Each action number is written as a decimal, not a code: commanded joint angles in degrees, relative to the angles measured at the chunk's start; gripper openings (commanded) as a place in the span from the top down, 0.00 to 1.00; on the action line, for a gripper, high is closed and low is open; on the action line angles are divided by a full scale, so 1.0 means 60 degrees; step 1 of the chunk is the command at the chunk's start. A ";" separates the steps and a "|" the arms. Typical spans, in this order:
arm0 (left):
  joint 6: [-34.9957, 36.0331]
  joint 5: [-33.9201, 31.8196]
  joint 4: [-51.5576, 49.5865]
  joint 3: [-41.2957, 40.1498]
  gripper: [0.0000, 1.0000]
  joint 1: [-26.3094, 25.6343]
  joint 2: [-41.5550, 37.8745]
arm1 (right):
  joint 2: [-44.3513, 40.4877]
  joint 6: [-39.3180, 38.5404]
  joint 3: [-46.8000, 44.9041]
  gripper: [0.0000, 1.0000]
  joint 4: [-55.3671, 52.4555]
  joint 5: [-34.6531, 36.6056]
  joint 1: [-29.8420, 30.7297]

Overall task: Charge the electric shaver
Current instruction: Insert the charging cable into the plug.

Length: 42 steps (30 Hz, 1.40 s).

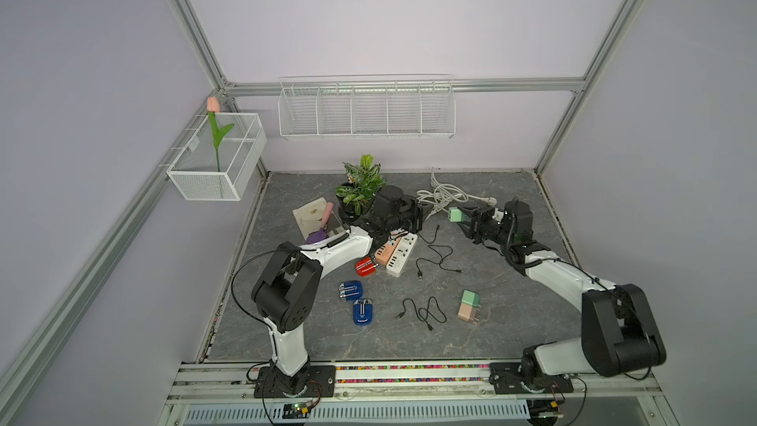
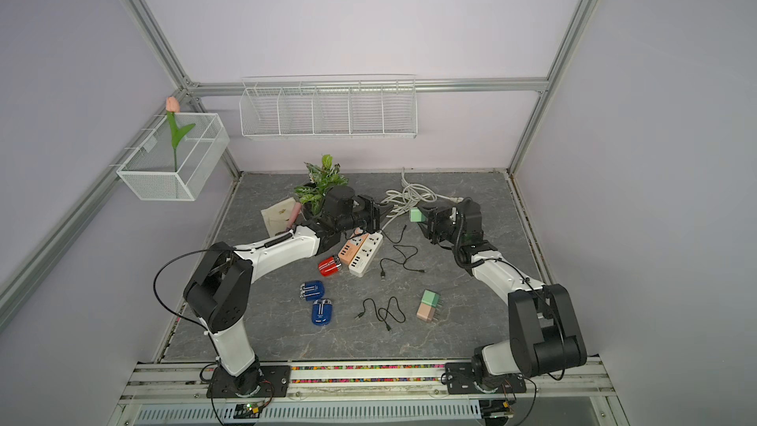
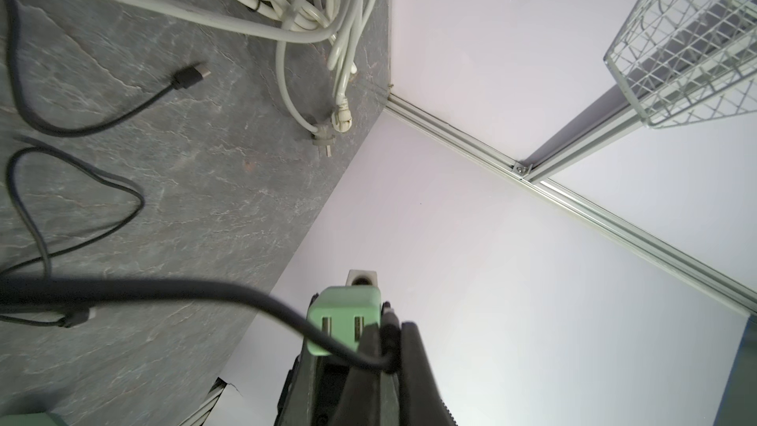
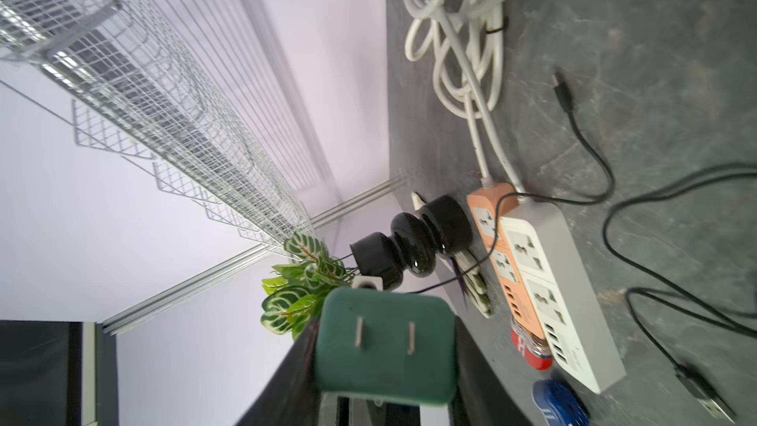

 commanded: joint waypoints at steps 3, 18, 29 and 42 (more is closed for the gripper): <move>-0.0536 -0.0005 0.0370 0.0198 1.00 -0.0068 0.0043 | 0.0235 0.1021 -0.0133 0.81 0.2070 0.0038 0.0352; -0.0634 0.0134 0.0438 0.0215 1.00 -0.0097 0.0140 | 0.0741 0.1191 -0.0103 0.85 0.2487 0.0008 0.0598; -0.0693 0.0274 0.0306 0.0382 1.00 -0.0097 0.0343 | 0.0939 0.1252 0.0018 0.88 0.2595 -0.0192 0.0701; -0.0579 0.0409 -0.0005 0.0464 1.00 -0.0097 0.0382 | 0.1216 0.1328 0.0450 0.90 0.2551 -0.0140 0.0722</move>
